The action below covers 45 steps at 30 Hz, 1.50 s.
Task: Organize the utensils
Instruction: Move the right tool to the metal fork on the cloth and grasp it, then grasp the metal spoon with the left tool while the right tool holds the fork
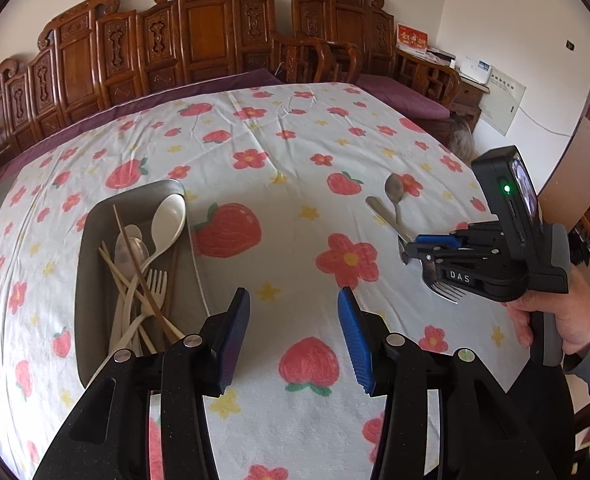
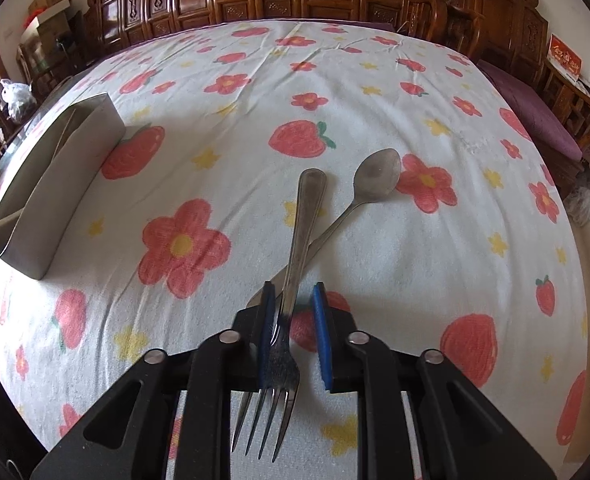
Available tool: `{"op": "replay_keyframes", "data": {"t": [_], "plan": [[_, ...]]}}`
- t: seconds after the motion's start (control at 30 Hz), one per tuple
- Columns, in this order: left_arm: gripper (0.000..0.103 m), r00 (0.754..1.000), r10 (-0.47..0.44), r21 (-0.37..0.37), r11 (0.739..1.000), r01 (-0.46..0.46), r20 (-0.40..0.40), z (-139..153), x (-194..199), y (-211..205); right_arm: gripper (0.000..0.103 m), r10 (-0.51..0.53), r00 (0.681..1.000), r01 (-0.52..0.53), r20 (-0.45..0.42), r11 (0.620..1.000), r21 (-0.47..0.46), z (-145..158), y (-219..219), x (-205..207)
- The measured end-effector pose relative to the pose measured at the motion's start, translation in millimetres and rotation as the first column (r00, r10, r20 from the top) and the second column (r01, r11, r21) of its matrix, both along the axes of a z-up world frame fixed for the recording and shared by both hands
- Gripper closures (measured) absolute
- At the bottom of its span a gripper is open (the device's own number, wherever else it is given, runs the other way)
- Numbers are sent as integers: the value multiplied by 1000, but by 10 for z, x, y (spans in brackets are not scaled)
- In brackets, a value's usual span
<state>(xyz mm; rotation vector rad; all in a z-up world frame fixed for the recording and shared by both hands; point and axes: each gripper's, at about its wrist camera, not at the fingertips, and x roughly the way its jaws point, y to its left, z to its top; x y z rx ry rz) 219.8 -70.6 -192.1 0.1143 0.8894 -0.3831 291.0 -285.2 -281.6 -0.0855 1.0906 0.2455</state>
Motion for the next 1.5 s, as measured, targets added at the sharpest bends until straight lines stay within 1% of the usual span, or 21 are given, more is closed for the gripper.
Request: {"op": "replay_keyframes", "data": {"t": [0.03,0.13,0.27,0.5,0.63,0.73,0.9,0.97,1.03,1.2,1.3,1.4,1.5], "plan": [[59,1000,-3,1,1000,3,-1,-7,-6,-20,92,1,1000,-1,-2,1000,0,1,0,-4],[59,1000,-17,11,1000,17,-9,-37,-16,-117,94,2,1000,-2,-4,1000,-1,9,-19,-27],[59,999,-37,25,999,38,-17,-74,-8,-258,95,7,1000,-7,14,1000,11,87,-110,-135],[59,997,-75,47,996,77,-29,-144,99,-610,95,-11,998,11,69,1000,-8,269,-477,-317],[59,994,-92,57,994,95,-52,-227,239,-854,95,-47,996,48,74,999,-5,278,-743,-310],[59,992,-103,62,992,108,-74,-308,383,-1045,95,-94,994,93,64,995,26,256,-952,-270],[60,985,-123,61,990,131,-125,-444,658,-1341,95,-130,989,127,63,991,47,252,-1152,-231],[65,982,-131,67,988,142,-139,-481,760,-1444,95,-139,988,137,64,990,44,241,-1194,-222],[72,979,-139,90,984,154,-152,-534,869,-1572,95,-146,988,144,58,989,45,219,-1229,-212],[80,968,-150,110,978,174,-201,-616,1107,-1791,95,-161,986,158,42,986,54,156,-1301,-187],[82,962,-165,119,974,194,-219,-627,1176,-1911,95,-166,986,164,30,985,58,114,-1334,-172],[85,954,-177,142,966,215,-241,-656,1229,-2023,95,-174,984,173,21,983,66,90,-1365,-160],[86,946,-171,164,961,222,-275,-703,1302,-2096,95,-180,983,179,14,981,75,73,-1384,-159]]}}
